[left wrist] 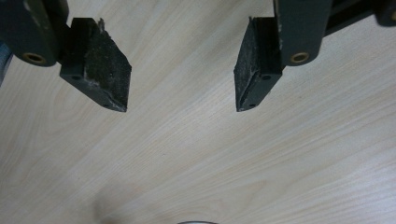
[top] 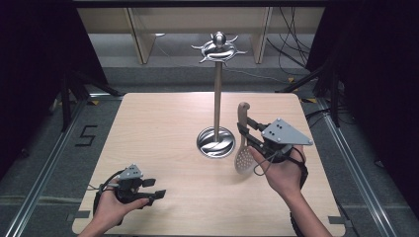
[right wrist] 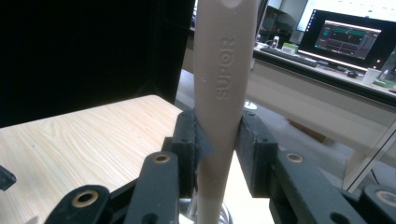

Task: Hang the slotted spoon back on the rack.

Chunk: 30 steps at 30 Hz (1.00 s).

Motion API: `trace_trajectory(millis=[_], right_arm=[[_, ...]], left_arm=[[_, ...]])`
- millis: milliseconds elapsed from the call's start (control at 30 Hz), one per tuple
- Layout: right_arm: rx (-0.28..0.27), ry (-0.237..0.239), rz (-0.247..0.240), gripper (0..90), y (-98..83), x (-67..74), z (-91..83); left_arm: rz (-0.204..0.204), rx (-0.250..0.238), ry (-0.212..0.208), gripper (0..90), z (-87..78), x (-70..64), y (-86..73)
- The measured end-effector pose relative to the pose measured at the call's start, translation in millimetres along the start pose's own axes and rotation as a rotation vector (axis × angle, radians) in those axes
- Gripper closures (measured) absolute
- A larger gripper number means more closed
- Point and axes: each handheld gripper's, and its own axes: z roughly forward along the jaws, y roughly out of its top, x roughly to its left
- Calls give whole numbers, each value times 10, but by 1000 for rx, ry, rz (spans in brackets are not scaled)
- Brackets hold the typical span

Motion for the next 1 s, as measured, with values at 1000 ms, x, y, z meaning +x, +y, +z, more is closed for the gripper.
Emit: trace_trajectory(millis=[1000], right_arm=[[-17,-47,72,705,282,8,217]], left_arm=[[2,-8,-1,356,-6,8,4]])
